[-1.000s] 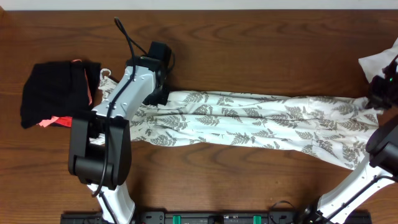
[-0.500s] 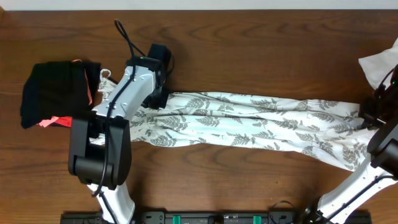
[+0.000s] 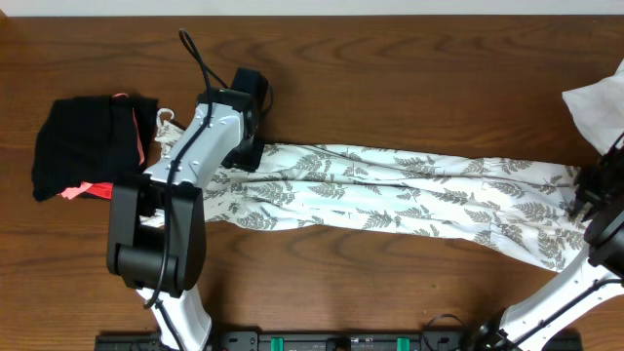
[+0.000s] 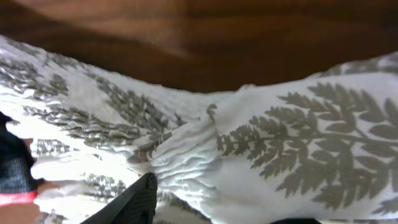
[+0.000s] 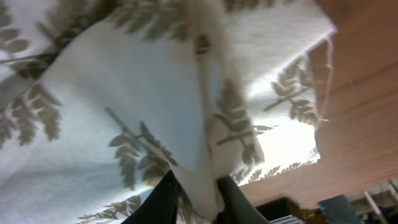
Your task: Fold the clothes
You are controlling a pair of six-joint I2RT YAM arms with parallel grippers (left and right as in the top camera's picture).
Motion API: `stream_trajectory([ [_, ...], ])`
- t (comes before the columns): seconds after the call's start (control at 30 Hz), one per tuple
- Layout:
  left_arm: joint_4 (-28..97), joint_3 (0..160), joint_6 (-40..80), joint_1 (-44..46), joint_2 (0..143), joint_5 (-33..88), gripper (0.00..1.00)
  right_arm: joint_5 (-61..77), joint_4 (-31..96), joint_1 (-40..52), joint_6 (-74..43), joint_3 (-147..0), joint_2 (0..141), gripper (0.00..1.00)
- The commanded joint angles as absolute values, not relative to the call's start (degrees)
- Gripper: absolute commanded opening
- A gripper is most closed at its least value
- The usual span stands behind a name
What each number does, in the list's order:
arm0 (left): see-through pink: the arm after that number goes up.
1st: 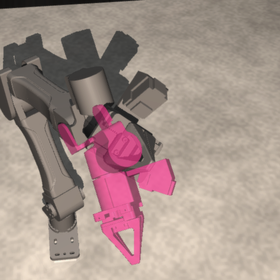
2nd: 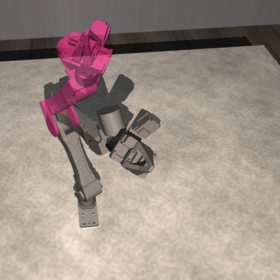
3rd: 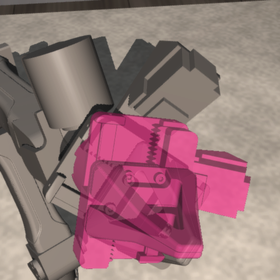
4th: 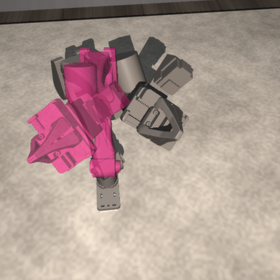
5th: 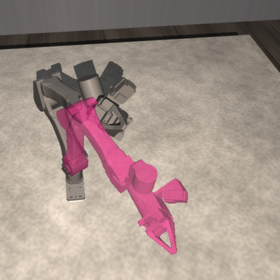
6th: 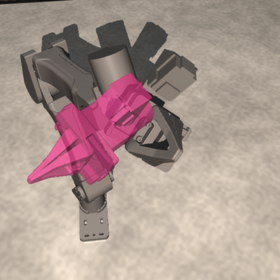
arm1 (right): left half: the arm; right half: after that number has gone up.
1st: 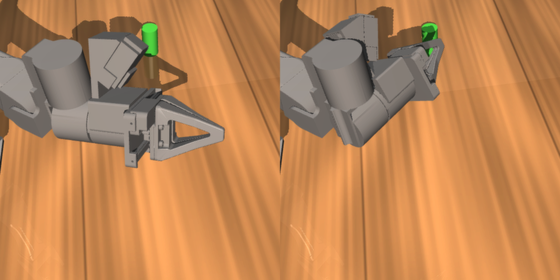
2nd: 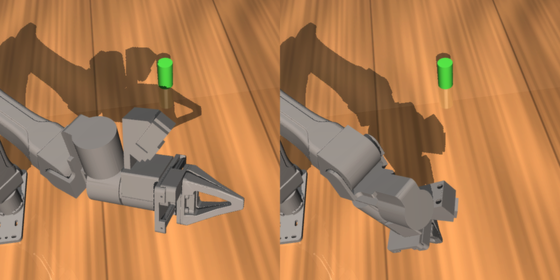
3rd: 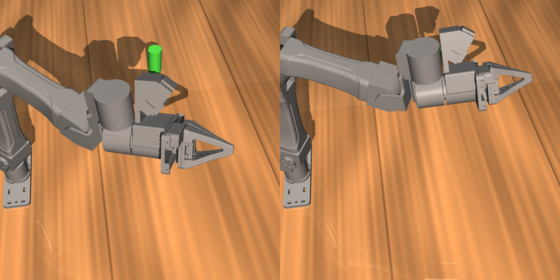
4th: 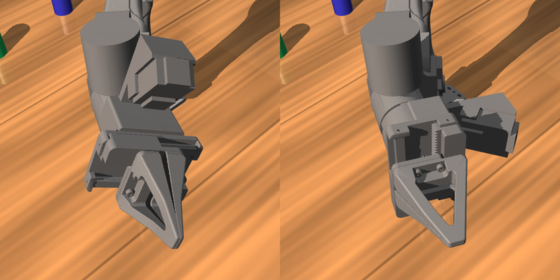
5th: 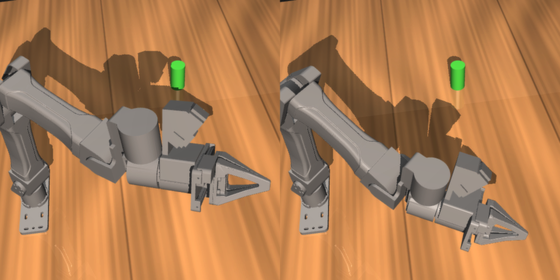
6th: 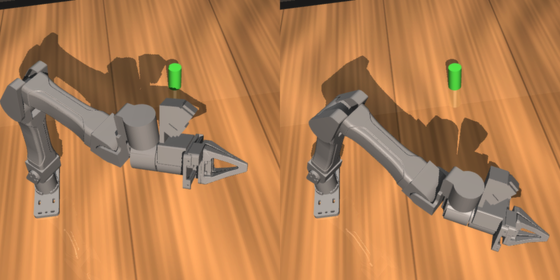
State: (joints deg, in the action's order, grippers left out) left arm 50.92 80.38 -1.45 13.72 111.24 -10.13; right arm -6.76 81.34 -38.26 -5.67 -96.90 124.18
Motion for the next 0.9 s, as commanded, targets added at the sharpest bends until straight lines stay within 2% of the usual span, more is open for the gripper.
stream_trajectory([
  [0.0,49.1,80.9,-1.4,13.5,110.8,-11.0,0.49,-7.3,81.3,-39.3,-7.7,-97.4,122.9,0.18],
  [0.17,43.1,80.9,-1.4,13.6,109.2,-11.0,0.65,-3.5,82.1,-39.1,-7.4,-101.9,121.3,0.19],
  [0.3,37.9,80.9,-1.4,13.7,105.6,-11.0,0.71,-3.4,81.1,-38.1,-7.2,-104.5,116.5,0.20],
  [0.4,35.0,80.9,-1.4,13.7,102.0,-11.0,0.79,-1.0,78.8,-37.3,-7.2,-104.9,111.0,0.22],
  [0.63,33.2,80.9,-1.1,14.3,97.2,-8.8,0.79,12.2,78.8,-35.0,-0.5,-104.9,105.7,0.19],
  [0.77,30.7,80.9,0.4,16.4,97.8,1.7,0.79,12.8,81.4,-32.0,0.5,-102.6,105.7,0.15],
  [0.87,28.3,80.9,1.5,19.1,98.8,3.1,0.79,12.9,80.1,-29.8,0.5,-97.9,105.7,0.13],
])
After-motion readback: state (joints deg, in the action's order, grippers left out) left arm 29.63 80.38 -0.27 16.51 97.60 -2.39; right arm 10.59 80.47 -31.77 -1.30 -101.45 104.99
